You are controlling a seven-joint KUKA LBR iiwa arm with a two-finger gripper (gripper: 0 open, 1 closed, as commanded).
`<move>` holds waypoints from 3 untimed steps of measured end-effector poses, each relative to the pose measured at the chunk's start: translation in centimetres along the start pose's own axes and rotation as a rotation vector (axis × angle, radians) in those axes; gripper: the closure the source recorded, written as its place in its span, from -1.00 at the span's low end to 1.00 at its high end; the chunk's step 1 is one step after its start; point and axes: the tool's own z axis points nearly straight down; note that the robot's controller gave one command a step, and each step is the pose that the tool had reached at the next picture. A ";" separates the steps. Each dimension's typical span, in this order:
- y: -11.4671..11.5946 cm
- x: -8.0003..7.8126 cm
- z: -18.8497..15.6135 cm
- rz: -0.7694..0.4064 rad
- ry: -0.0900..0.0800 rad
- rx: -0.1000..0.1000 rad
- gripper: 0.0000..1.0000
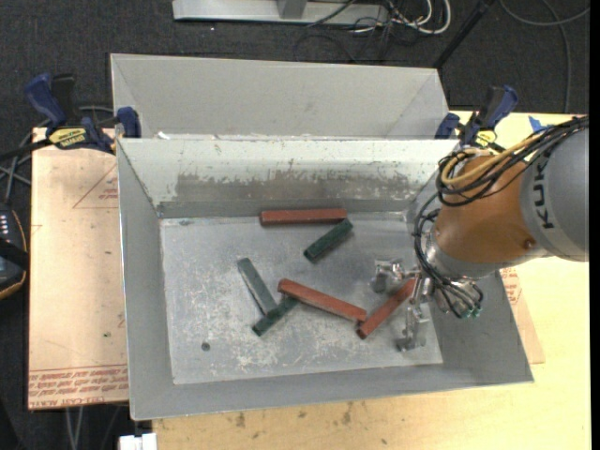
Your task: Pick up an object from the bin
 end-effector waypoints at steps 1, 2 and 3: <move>-0.6 -1.0 -0.5 -0.015 -0.007 0.000 -1.00; 0.0 -0.2 -0.1 -0.001 -0.006 0.000 -1.00; -0.6 -1.1 -0.5 -0.013 -0.006 0.000 1.00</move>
Offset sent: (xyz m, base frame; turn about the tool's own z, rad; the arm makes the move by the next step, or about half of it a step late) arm 0.0000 0.0000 0.0000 0.0000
